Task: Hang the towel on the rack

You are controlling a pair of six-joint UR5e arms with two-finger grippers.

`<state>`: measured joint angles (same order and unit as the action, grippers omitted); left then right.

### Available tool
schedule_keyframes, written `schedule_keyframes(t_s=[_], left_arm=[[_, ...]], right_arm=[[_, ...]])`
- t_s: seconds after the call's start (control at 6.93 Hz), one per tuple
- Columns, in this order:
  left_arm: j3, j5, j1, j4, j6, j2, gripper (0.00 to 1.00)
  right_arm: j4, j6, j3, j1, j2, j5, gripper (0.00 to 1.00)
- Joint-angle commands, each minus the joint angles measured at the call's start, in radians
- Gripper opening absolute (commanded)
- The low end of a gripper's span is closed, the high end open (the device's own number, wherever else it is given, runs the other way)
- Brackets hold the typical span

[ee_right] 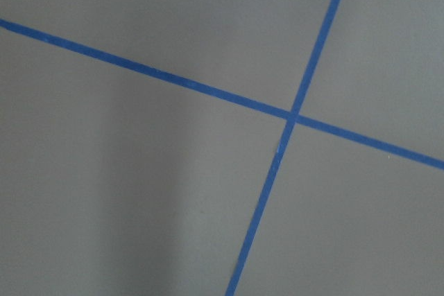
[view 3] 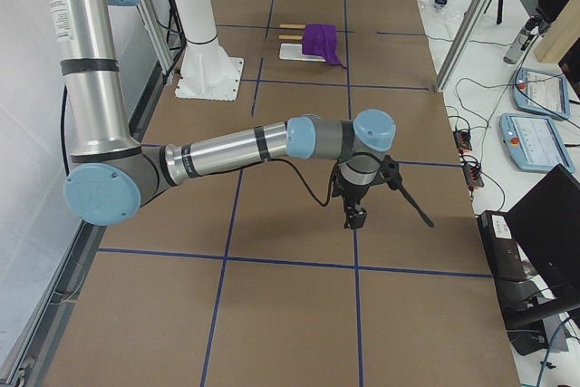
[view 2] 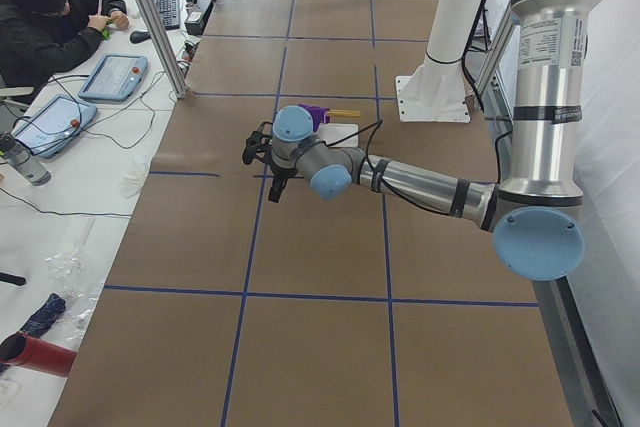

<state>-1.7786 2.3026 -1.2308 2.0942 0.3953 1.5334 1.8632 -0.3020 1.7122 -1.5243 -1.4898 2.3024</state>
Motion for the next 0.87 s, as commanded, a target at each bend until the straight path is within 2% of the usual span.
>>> schedule_keyframes(t_s=[0.0,0.14,0.43,0.72], left_arm=[[0.033,-0.002,-0.187,-0.2,-0.435,-0.012,1.0],[0.03,-0.002,-0.247,-0.288,-0.516,-0.012,1.0],[0.018,-0.002,-0.34,-0.321,-0.524,-0.057,1.0],[0.069,0.001,-0.343,-0.322,-0.51,-0.107,1.0]], right_arm=[[-0.042,0.012,-0.019,-0.025,-0.087,0.002,1.0],[-0.086,0.076,-0.052,-0.026,-0.077,0.003,1.0],[-0.253,0.243,-0.071,-0.027,-0.102,0.0,1.0],[-0.269,0.256,-0.056,-0.027,-0.104,0.005,1.0]])
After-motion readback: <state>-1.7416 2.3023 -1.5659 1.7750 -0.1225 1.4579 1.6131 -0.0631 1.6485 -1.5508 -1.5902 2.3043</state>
